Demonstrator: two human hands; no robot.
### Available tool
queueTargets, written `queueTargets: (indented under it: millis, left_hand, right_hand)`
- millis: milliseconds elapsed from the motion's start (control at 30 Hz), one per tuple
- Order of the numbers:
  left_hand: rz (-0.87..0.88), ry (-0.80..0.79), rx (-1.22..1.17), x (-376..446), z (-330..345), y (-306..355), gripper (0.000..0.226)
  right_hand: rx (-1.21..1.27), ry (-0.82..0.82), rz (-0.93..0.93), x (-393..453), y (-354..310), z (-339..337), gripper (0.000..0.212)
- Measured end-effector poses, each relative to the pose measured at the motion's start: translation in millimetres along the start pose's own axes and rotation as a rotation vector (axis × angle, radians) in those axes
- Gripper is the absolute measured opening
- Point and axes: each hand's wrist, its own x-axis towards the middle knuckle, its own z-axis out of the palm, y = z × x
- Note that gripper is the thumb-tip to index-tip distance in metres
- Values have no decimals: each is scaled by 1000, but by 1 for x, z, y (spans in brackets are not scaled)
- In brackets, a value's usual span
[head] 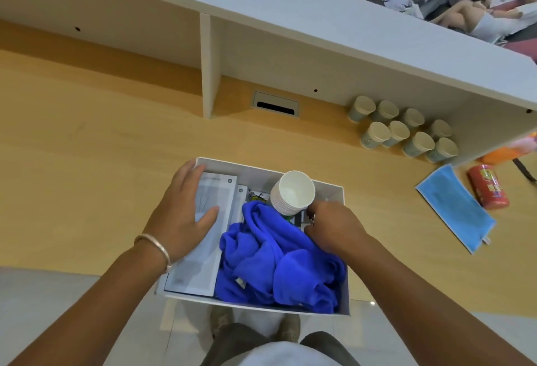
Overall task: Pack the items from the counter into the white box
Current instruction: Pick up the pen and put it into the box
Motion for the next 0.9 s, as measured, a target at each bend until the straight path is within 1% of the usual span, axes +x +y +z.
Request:
queueTargets:
  millis: [67, 100, 167, 200, 233, 300, 367, 433, 467, 567, 633, 700, 767, 833, 900]
  left_hand:
    - [-122, -10, -112, -10, -7, -2, 75]
    - [-173, -35, -130, -15, -10, -3, 70]
    - [-188, -101, -69, -18, -15, -5, 45]
    - [-183, -117, -34, -18, -17, -4, 32]
    - [-190, -119, -11, -16, -18, -2, 23]
    - [-214, -120, 23, -12, -19, 2, 17]
    - [-229, -133, 58, -7, -17, 8, 17]
    - [-229, -165, 95, -4, -12, 16, 16]
    - [-229, -183, 104, -3, -8, 21, 16]
    - [-222, -228, 93, -1, 11, 42, 19]
    - [-209, -245, 91, -1, 28, 63, 31]
    - [-190, -257, 111, -1, 50, 87, 51]
    - [-190, -267, 139, 0, 74, 113, 64]
    - [-196, -268, 150, 3, 100, 140, 68]
    - [-199, -270, 159, 6, 128, 169, 68]
  right_hand:
    - [72, 136, -11, -11, 14, -1, 26]
    - [110, 220, 2, -18, 23, -2, 30]
    - [150, 337, 54, -33, 44, -2, 42]
    - [164, 342, 86, -38, 54, 0, 49]
    - [190, 305, 114, -42, 63, 4, 56]
    - [283, 150, 109, -47, 75, 15, 61]
    - [394, 20, 55, -51, 81, 26, 52]
    - [484, 5, 10, -55, 88, 34, 43]
    - [507, 23, -1, -56, 94, 36, 43]
    - [482, 112, -24, -55, 123, 37, 51]
    - [471, 164, -40, -54, 148, 36, 56]
    - [477, 217, -57, -52, 177, 35, 63]
    - [462, 275, -66, -50, 211, 34, 68]
    - [413, 330, -83, -45, 249, 33, 67]
    - [368, 345, -87, -40, 289, 31, 64]
